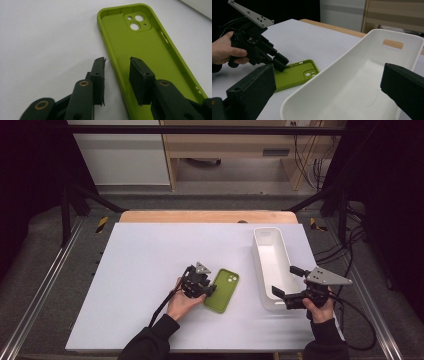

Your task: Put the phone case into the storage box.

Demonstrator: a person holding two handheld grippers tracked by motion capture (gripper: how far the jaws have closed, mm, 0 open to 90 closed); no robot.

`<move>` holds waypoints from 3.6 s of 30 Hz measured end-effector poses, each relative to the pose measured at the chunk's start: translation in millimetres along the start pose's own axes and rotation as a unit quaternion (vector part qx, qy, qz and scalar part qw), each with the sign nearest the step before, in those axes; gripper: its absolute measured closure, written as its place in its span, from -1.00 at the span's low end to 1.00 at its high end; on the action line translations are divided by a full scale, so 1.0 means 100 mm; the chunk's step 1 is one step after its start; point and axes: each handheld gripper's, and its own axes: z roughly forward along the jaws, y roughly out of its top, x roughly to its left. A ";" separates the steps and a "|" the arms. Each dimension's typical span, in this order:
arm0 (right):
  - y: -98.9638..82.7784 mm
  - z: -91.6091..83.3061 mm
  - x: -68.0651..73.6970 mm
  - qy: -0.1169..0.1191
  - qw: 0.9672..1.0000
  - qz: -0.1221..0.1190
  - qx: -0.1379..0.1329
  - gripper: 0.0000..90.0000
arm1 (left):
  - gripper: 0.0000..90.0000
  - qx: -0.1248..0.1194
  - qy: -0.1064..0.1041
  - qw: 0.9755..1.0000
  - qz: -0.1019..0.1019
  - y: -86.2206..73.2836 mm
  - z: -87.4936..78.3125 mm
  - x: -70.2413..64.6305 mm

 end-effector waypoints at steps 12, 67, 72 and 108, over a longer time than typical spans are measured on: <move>0.00 0.00 0.00 0.000 1.000 0.001 0.001 -0.99 | 0.75 0.009 -0.011 1.000 -0.008 0.01 -0.01 0.00; 0.00 -0.01 0.00 0.001 1.000 0.003 -0.001 -0.99 | 0.95 -0.034 -0.004 0.999 0.015 0.07 -0.32 0.03; 0.01 -0.01 0.00 0.002 1.000 0.006 0.000 -0.99 | 0.95 -0.043 -0.005 0.999 0.020 0.10 -0.41 0.03; 0.08 0.05 0.10 0.015 1.000 0.002 0.002 -0.99 | 0.95 -0.090 -0.006 0.995 0.051 -0.10 -0.98 0.14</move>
